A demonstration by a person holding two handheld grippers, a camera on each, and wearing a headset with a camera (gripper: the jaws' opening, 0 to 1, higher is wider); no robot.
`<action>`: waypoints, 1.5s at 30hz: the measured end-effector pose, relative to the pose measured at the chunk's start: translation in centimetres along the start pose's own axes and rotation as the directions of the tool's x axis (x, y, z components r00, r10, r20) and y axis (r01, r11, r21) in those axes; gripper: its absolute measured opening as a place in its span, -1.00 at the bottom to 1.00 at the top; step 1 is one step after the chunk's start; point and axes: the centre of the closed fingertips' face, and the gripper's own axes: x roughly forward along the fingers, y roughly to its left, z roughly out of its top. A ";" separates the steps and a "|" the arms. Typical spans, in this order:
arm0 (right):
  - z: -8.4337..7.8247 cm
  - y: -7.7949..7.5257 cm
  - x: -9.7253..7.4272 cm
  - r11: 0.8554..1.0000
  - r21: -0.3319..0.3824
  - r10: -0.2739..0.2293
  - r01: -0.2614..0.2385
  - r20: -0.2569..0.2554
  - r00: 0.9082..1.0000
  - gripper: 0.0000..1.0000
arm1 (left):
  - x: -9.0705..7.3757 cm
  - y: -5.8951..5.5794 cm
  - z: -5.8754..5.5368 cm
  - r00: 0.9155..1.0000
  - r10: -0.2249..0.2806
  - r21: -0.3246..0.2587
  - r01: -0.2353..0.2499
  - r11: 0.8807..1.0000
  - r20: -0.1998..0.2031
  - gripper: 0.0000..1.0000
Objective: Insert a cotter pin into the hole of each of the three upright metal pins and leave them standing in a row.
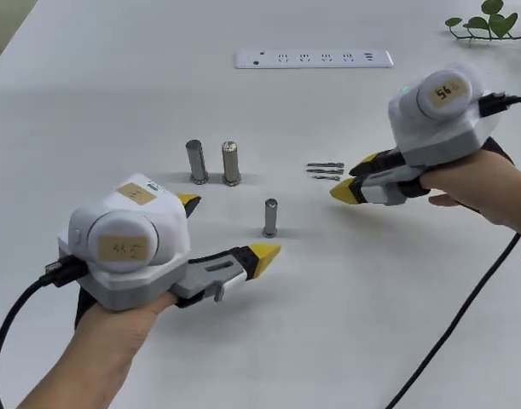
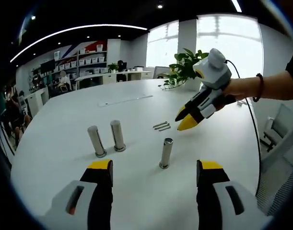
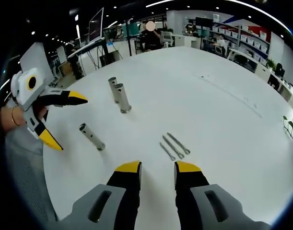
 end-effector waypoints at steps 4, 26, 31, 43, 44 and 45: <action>0.2 -0.6 0.9 1.000 -0.025 0.009 -0.010 -0.033 0.999 -0.58 | 0.0 0.0 -0.2 1.000 -0.001 0.002 0.001 1.000 -0.008 0.47; -0.2 0.1 2.3 0.987 -0.139 0.054 -0.083 -0.200 0.978 -0.76 | -0.6 1.1 0.1 1.000 0.023 0.001 -0.023 1.000 -0.004 0.51; -0.5 0.1 2.1 0.982 -0.167 0.046 -0.085 -0.228 0.973 -0.81 | -0.7 1.1 0.1 1.000 0.023 -0.004 -0.023 1.000 -0.003 0.50; -1.0 0.0 1.8 0.962 -0.259 0.001 -0.088 -0.317 0.949 -1.00 | -0.9 1.5 0.1 0.999 0.031 -0.011 -0.031 0.999 -0.010 0.45; -1.0 -0.6 2.1 0.958 -0.274 -0.006 -0.088 -0.323 0.947 -1.00 | -0.9 1.6 0.1 0.999 0.033 -0.019 -0.033 0.999 -0.008 0.45; -1.0 -0.7 2.1 0.953 -0.289 -0.011 -0.090 -0.328 0.944 -1.00 | -1.0 1.6 0.1 0.999 0.033 -0.020 -0.033 0.999 -0.008 0.45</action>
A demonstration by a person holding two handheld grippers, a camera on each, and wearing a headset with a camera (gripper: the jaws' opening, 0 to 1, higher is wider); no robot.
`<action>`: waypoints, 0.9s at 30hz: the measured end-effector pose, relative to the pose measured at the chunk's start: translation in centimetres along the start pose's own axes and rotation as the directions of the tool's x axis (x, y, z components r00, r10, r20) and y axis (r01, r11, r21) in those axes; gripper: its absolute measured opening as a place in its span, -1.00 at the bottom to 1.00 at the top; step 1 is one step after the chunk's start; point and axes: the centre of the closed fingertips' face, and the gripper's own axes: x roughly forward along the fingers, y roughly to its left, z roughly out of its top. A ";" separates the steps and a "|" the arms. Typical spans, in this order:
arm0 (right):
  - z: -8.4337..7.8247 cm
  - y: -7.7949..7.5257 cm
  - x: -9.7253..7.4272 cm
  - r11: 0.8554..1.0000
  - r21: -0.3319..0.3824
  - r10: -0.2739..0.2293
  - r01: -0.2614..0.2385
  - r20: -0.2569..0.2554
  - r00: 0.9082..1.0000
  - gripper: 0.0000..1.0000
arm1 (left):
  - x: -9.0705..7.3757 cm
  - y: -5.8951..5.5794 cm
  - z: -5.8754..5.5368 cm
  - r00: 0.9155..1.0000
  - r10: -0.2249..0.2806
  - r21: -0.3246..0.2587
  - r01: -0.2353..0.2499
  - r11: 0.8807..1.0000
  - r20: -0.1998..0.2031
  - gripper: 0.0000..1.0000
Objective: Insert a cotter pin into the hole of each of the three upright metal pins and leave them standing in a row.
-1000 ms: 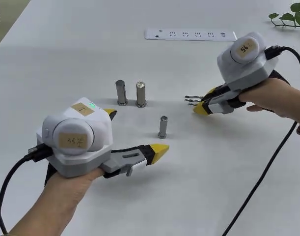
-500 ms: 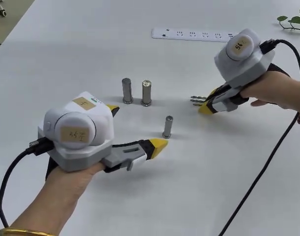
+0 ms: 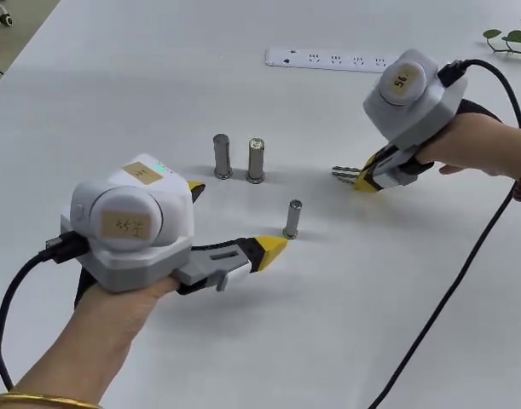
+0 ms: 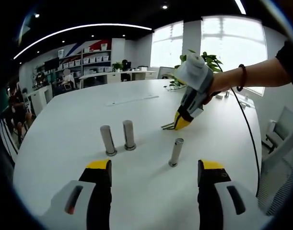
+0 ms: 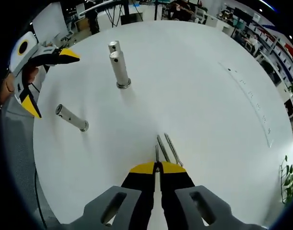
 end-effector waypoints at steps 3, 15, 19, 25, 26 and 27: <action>0.2 -0.6 0.3 1.000 -0.019 0.000 -0.001 -0.020 1.000 -1.00 | -0.1 0.1 0.0 1.000 0.004 0.002 -0.004 1.000 -0.001 0.45; 0.1 -0.7 0.6 0.998 -0.043 0.042 -0.042 -0.008 0.999 -1.00 | -0.4 0.2 0.4 1.000 0.002 -0.015 -0.002 1.000 0.009 0.41; -0.2 -0.6 0.4 0.998 -0.054 0.034 -0.033 0.008 0.999 -1.00 | -0.5 0.0 0.8 1.000 -0.001 -0.007 0.001 1.000 0.019 0.35; -0.4 0.4 -0.7 0.998 -0.054 0.031 -0.028 0.044 0.999 -1.00 | -0.7 -0.3 1.1 1.000 -0.014 -0.011 0.014 1.000 0.016 0.29; -0.3 0.6 -0.9 0.998 -0.055 0.028 -0.025 0.055 0.998 -1.00 | -0.7 -0.4 1.2 1.000 -0.018 -0.010 0.018 1.000 0.015 0.28; -0.2 0.5 -1.0 0.998 -0.058 0.025 -0.022 0.065 0.998 -1.00 | -0.7 -0.5 1.2 1.000 -0.021 -0.008 0.021 1.000 0.013 0.27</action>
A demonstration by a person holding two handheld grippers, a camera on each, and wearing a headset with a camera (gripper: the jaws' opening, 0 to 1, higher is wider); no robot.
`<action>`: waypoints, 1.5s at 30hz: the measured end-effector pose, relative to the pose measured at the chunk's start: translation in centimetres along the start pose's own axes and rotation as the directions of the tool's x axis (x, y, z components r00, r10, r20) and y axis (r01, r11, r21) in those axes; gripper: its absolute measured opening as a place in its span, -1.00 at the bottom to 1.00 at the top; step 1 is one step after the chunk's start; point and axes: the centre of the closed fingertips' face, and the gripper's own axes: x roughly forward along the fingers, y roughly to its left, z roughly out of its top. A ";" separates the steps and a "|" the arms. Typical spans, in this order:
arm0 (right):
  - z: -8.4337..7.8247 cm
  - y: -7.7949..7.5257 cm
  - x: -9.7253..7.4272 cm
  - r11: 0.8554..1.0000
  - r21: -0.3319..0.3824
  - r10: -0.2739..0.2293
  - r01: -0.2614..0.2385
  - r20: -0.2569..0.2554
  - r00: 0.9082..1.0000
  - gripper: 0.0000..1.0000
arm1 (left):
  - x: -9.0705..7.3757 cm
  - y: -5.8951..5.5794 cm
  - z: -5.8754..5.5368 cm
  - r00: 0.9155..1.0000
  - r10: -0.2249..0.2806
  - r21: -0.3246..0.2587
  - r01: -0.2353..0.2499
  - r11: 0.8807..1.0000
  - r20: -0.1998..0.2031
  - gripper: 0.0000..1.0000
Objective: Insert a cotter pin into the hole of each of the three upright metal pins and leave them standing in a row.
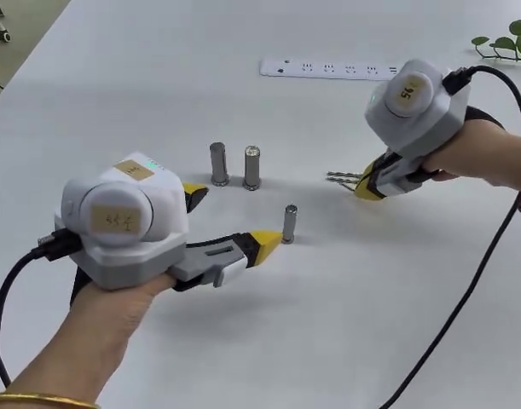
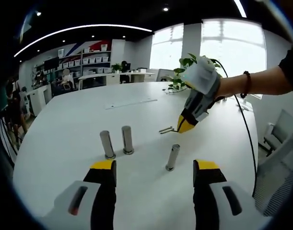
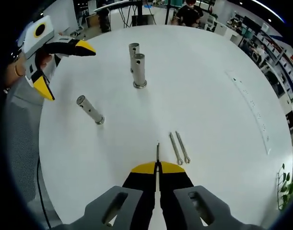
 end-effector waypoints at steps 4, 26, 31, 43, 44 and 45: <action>1.0 1.5 -1.3 0.998 -0.054 -0.016 0.019 0.061 0.998 -1.00 | -0.3 -0.4 0.4 1.000 -0.011 0.005 0.011 1.000 -0.001 0.21; 5.7 8.2 -4.8 0.964 -0.260 0.009 0.060 0.257 0.966 -1.00 | 0.1 -3.0 1.6 0.993 -0.113 -0.045 0.111 0.993 -0.042 -0.29; 6.5 8.9 -5.0 0.957 -0.281 0.019 0.065 0.286 0.958 -1.00 | 0.1 -3.7 2.1 0.991 -0.134 -0.086 0.132 0.988 -0.026 -0.45; 7.8 11.0 -5.9 0.935 -0.345 0.034 0.089 0.334 0.942 -1.00 | 0.0 -5.1 2.4 0.983 -0.180 -0.147 0.174 0.974 -0.028 -0.67; 7.8 11.1 -6.0 0.933 -0.349 0.033 0.092 0.336 0.941 -1.00 | 0.0 -5.2 2.4 0.983 -0.183 -0.153 0.177 0.972 -0.029 -0.69; 7.9 11.3 -6.0 0.930 -0.356 0.036 0.091 0.336 0.941 -1.00 | 0.1 -5.3 2.4 0.982 -0.189 -0.159 0.182 0.970 -0.030 -0.71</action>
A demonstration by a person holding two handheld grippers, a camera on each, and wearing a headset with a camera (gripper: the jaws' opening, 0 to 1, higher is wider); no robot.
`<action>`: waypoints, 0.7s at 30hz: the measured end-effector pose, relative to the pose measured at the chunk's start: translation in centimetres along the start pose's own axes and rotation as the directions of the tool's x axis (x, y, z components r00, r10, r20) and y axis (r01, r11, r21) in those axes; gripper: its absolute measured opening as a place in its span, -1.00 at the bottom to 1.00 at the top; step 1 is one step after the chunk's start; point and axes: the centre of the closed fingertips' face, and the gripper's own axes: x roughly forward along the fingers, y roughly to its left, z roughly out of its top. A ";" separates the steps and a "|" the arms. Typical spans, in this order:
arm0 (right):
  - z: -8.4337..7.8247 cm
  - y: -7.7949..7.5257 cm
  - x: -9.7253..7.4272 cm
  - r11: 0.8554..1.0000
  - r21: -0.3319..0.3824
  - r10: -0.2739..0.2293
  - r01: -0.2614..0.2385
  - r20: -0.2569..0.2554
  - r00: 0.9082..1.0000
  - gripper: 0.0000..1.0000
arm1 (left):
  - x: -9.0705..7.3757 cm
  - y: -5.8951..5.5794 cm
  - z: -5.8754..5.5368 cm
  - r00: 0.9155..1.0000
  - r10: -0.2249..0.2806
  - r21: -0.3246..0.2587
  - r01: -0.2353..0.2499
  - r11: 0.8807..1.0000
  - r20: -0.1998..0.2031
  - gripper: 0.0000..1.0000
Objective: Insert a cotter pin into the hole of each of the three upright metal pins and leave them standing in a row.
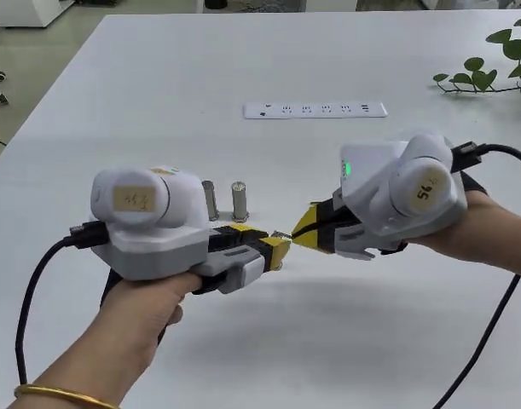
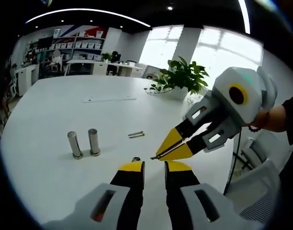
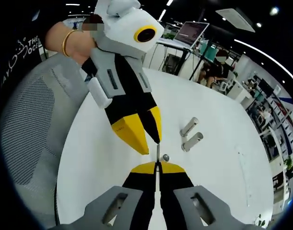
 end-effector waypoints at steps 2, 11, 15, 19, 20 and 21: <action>0.2 0.1 0.0 1.000 -0.007 0.001 -0.001 0.004 1.000 -1.00 | 0.1 -0.1 0.0 1.000 -0.003 -0.006 0.003 1.000 -0.002 -0.75; 0.9 0.6 -0.1 0.999 -0.054 0.009 -0.008 0.021 1.000 -1.00 | 0.3 -0.6 0.1 1.000 -0.022 -0.025 0.022 0.999 0.004 -0.88; 1.0 0.7 -0.2 0.998 -0.059 0.010 -0.008 0.025 1.000 -1.00 | 0.3 -0.6 0.0 1.000 -0.023 -0.026 0.023 0.999 0.005 -0.94; 1.0 0.7 -0.2 0.998 -0.070 0.007 -0.006 0.024 1.000 -1.00 | 0.4 -0.8 -0.1 1.000 -0.031 -0.043 0.031 0.999 0.004 -0.98; 1.0 0.7 -0.2 0.997 -0.073 0.007 -0.006 0.022 1.000 -1.00 | 0.4 -0.8 -0.1 1.000 -0.031 -0.045 0.031 0.999 0.005 -0.99; 1.0 0.8 -0.2 0.997 -0.074 0.008 -0.006 0.021 1.000 -1.00 | 0.4 -0.8 -0.1 0.999 -0.032 -0.042 0.032 0.999 0.005 -0.99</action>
